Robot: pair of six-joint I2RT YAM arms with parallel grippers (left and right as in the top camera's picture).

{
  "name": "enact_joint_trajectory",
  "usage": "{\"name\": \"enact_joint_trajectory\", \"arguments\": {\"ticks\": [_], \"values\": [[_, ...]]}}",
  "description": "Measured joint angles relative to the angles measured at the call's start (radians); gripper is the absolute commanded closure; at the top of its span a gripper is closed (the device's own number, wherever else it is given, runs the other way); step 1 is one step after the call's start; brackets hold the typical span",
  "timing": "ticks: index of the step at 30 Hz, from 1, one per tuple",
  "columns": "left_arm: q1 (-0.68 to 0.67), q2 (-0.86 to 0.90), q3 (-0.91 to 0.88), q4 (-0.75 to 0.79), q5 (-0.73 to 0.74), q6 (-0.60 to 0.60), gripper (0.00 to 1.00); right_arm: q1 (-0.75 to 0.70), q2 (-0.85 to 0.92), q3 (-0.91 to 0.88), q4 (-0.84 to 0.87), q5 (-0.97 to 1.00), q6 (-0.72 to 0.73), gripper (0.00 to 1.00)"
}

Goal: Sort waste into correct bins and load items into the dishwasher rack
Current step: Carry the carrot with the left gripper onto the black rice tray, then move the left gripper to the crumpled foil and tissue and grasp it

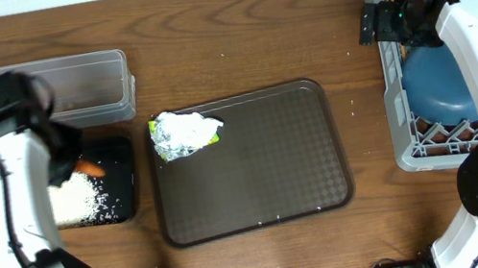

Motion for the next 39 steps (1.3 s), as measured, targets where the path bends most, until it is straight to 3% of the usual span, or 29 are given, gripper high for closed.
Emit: {"name": "enact_joint_trajectory", "arguments": {"ticks": [4, 9, 19, 23, 26, 30, 34, 39], "values": [[0.103, 0.058, -0.029, 0.034, 0.034, 0.0, 0.78, 0.0, 0.0, 0.0, 0.0, 0.0, 0.0, 0.01], [0.126, 0.156, -0.057, 0.114, 0.074, 0.0, 0.78, 0.0, 0.0, 0.0, 0.0, 0.0, 0.0, 0.01], [0.124, 0.23, -0.066, 0.157, 0.097, 0.022, 0.34, 0.0, 0.0, 0.0, 0.0, 0.0, 0.0, 0.01], [0.124, 0.225, -0.066, 0.121, 0.098, 0.027, 0.32, 0.0, 0.0, 0.0, 0.0, 0.0, 0.0, 0.01], [0.124, 0.201, -0.066, 0.088, 0.101, 0.035, 0.28, 0.0, 0.0, 0.0, 0.0, 0.0, 0.0, 0.01], [0.124, 0.093, -0.066, 0.085, 0.15, 0.089, 0.02, 0.0, 0.0, 0.0, 0.0, 0.0, 0.0, 0.01], [0.101, -0.054, -0.061, 0.079, 0.263, 0.146, 0.01, 0.0, 0.0, 0.0, 0.0, 0.0, 0.0, 0.01], [-0.068, -0.157, -0.056, 0.069, 0.343, 0.175, 0.01, 0.0, 0.0, 0.0, 0.0, 0.0, 0.0, 0.01]]}}
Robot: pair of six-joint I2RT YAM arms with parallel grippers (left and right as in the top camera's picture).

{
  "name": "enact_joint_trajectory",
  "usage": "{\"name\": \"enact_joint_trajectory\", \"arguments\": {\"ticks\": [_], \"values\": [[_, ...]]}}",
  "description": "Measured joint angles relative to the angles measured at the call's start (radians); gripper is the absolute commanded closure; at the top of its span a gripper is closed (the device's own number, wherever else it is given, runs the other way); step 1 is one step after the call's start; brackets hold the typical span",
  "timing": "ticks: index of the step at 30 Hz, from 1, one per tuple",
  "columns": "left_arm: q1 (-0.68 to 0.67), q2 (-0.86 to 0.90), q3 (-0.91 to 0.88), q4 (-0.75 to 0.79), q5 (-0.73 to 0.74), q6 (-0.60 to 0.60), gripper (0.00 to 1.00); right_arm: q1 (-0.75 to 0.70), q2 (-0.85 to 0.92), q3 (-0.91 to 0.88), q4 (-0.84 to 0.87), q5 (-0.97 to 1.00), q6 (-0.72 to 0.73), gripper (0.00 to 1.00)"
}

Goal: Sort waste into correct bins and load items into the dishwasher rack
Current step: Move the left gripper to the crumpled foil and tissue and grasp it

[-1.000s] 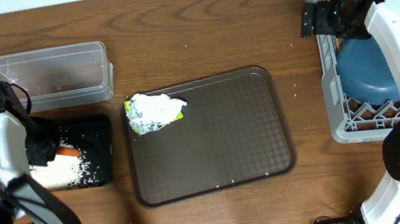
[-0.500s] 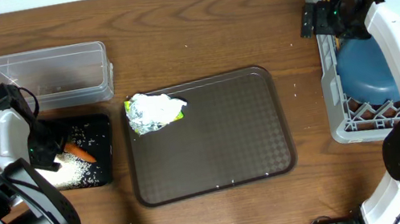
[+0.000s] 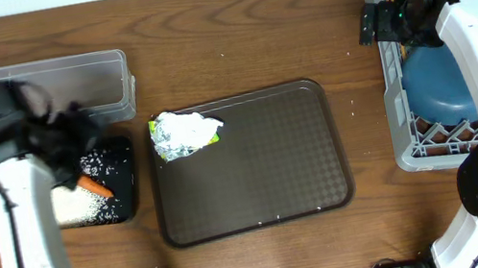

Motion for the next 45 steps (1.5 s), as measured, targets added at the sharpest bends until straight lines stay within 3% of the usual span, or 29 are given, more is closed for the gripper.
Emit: {"name": "enact_joint_trajectory", "arguments": {"ticks": [8, 14, 20, 24, 35, 45], "values": [[-0.393, 0.096, -0.001, 0.093, -0.083, -0.115, 0.01, 0.0, 0.0, 0.0, 0.0, 0.0, 0.0, 0.01], [-0.593, 0.247, -0.001, 0.231, -0.162, -0.214, 0.0, 0.0, 0.0, 0.0, 0.0, 0.0, 0.0, 0.01], [-0.623, 0.365, -0.001, 0.33, -0.221, -0.274, 0.1, 0.0, 0.0, 0.0, 0.0, 0.0, 0.0, 0.01], [-0.619, 0.411, -0.001, 0.36, -0.263, -0.264, 0.11, 0.0, 0.0, 0.0, 0.0, 0.0, 0.0, 0.01], [-0.618, 0.431, -0.001, 0.38, -0.311, -0.04, 0.21, 0.0, 0.0, 0.0, 0.0, 0.0, 0.0, 0.01], [-0.659, 0.462, -0.001, 0.368, -0.322, 0.103, 0.23, 0.0, 0.0, 0.0, 0.0, 0.0, 0.0, 0.01]]}}
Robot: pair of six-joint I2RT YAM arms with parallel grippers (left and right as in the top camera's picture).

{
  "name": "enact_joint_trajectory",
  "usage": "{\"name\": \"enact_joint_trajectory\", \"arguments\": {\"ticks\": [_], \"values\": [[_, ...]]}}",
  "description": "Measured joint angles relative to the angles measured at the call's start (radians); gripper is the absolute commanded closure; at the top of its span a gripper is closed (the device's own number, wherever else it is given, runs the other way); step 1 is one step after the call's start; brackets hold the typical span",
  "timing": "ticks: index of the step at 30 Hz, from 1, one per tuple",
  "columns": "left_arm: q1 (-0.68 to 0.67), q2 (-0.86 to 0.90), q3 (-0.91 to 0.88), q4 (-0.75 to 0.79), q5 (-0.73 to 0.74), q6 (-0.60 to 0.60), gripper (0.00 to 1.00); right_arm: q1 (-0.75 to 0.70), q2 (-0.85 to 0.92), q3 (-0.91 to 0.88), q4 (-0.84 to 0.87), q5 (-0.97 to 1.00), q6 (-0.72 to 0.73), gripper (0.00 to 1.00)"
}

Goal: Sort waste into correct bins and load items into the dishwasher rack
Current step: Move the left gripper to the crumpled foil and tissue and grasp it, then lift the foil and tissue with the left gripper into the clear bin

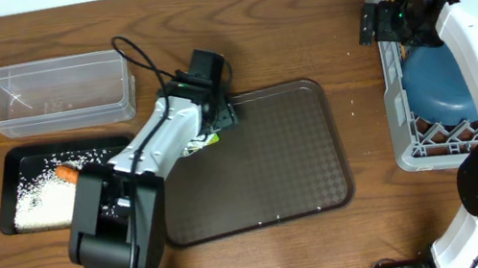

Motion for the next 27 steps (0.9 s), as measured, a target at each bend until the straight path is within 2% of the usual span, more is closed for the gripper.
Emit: {"name": "enact_joint_trajectory", "arguments": {"ticks": [5, 8, 14, 19, 27], "values": [[-0.023, 0.011, 0.0, 0.001, 0.0, 0.021, 0.23, 0.0, 0.0, 0.0, 0.0, 0.0, 0.0, 0.01], [-0.023, 0.011, 0.0, 0.001, 0.0, 0.031, 0.39, 0.0, 0.0, 0.0, 0.0, 0.0, 0.0, 0.01], [-0.023, 0.011, 0.0, 0.001, -0.003, 0.042, 0.63, 0.0, 0.0, 0.0, 0.0, 0.0, 0.0, 0.01], [-0.023, 0.011, 0.0, -0.001, -0.003, 0.048, 0.92, 0.0, 0.0, 0.0, 0.0, 0.0, 0.0, 0.01], [-0.023, -0.039, 0.0, -0.016, 0.031, 0.051, 0.94, 0.0, 0.0, 0.0, 0.0, 0.0, 0.0, 0.01]]}}
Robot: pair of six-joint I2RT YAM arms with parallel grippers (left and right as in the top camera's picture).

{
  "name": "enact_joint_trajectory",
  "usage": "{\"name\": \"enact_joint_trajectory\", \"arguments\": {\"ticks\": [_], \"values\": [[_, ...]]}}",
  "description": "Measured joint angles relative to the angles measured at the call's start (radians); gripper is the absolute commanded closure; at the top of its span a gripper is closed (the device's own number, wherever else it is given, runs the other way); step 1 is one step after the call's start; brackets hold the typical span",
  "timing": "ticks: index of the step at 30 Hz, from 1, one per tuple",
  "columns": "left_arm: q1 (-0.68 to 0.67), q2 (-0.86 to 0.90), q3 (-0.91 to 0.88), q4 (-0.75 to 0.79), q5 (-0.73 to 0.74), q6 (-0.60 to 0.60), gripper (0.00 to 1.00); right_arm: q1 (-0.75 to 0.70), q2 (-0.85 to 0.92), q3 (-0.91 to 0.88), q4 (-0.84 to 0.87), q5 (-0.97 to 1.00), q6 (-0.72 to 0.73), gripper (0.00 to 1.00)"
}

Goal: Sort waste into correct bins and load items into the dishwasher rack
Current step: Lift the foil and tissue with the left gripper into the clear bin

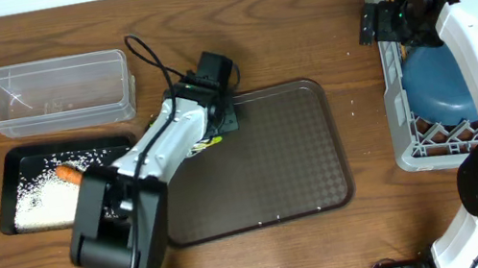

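A crumpled silver and yellow-green wrapper (205, 142) lies on the far left corner of the brown tray (264, 169), mostly hidden under my left gripper (210, 127). That gripper hangs right over it, its fingers covered by the wrist. The black bin (9, 182) holds white rice and an orange carrot piece (66, 173). Behind it stands the clear plastic bin (51, 87). The dishwasher rack (402, 116) at the right holds a blue bowl (440, 86). My right gripper (374, 24) hovers at the rack's left edge.
Chopsticks stand in the rack's far left corner. A light blue item shows at the rack's right edge. The left arm's cable (148, 57) loops above the table beside the clear bin.
My left wrist has shifted slightly to the right over the tray's corner, and less of the wrapper shows beneath it. The right arm has not moved.
My left gripper was first over the black bin with the carrot piece at its tip. Then the carrot lay on the rice with the arm still above it. Afterwards the arm had reached across to the wrapper on the tray, where it remains.
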Motion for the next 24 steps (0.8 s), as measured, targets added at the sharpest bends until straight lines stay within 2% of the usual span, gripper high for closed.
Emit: {"name": "enact_joint_trajectory", "arguments": {"ticks": [9, 15, 20, 24], "values": [[0.0, -0.225, 0.0, -0.016, 0.019, -0.012, 0.94, 0.0, 0.0, 0.0, 0.0, 0.0, 0.0, 0.01], [0.001, -0.293, 0.0, -0.015, 0.027, -0.021, 0.94, 0.0, 0.0, 0.0, 0.0, 0.0, 0.0, 0.01], [0.035, -0.333, 0.0, 0.029, 0.023, -0.023, 0.94, 0.0, 0.0, 0.0, 0.0, 0.0, 0.0, 0.01], [0.108, -0.367, -0.001, 0.117, -0.035, -0.023, 0.94, 0.0, 0.0, 0.0, 0.0, 0.0, 0.0, 0.01]]}}
